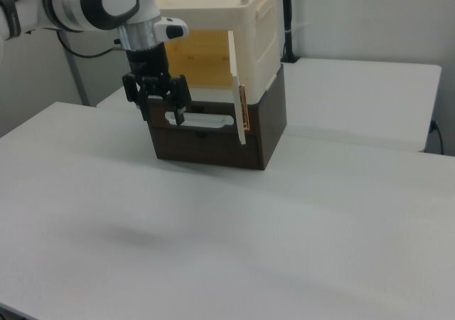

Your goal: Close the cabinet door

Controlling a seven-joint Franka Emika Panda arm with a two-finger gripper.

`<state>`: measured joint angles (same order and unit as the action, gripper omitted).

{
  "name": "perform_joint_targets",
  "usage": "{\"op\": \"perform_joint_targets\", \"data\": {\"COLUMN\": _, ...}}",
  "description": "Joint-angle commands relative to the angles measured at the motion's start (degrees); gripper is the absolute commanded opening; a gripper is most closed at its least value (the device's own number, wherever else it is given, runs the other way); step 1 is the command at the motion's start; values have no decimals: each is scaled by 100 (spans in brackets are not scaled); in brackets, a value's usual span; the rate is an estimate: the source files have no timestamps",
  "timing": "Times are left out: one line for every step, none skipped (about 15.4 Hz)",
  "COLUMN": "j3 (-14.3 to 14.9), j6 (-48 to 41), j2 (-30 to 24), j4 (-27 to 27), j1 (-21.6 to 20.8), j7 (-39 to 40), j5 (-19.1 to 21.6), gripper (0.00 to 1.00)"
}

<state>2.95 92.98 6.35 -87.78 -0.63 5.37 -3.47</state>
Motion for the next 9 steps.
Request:
{"op": "perform_joint_targets", "data": {"j3": -5, "j6": 1, "j2": -151, "j4": -116, "j1": 10, "j7": 79, "j5": -31, "gripper": 14}}
{"op": "perform_joint_targets", "data": {"j3": -5, "j6": 1, "j2": -151, "j4": -116, "j1": 10, "j7": 79, "j5": -31, "gripper": 6}}
{"op": "perform_joint_targets", "data": {"j3": -5, "j6": 9, "j2": -151, "j4": -116, "j1": 10, "j7": 79, "j5": -31, "gripper": 5}}
{"op": "perform_joint_targets", "data": {"j3": -5, "j6": 9, "j2": -151, "j4": -108, "j1": 10, "j7": 87, "j5": -31, "gripper": 5}}
{"op": "perform_joint_targets", "data": {"j3": -5, "j6": 18, "j2": -143, "j4": -99, "j1": 19, "j7": 87, "j5": -31, "gripper": 2}}
{"op": "perform_joint_targets", "data": {"j3": -5, "j6": 44, "j2": -134, "j4": -90, "j1": 19, "j7": 87, "j5": -40, "gripper": 0}}
{"op": "perform_joint_targets", "data": {"j3": -5, "j6": 149, "j2": -134, "j4": -90, "j1": 19, "j7": 87, "j5": -31, "gripper": 0}}
{"op": "perform_joint_targets", "data": {"j3": -5, "j6": 194, "j2": -143, "j4": -90, "j1": 54, "j7": 87, "j5": -31, "gripper": 0}}
{"op": "perform_joint_targets", "data": {"j3": -5, "j6": 203, "j2": -143, "j4": -64, "j1": 115, "j7": 114, "j5": -57, "gripper": 0}}
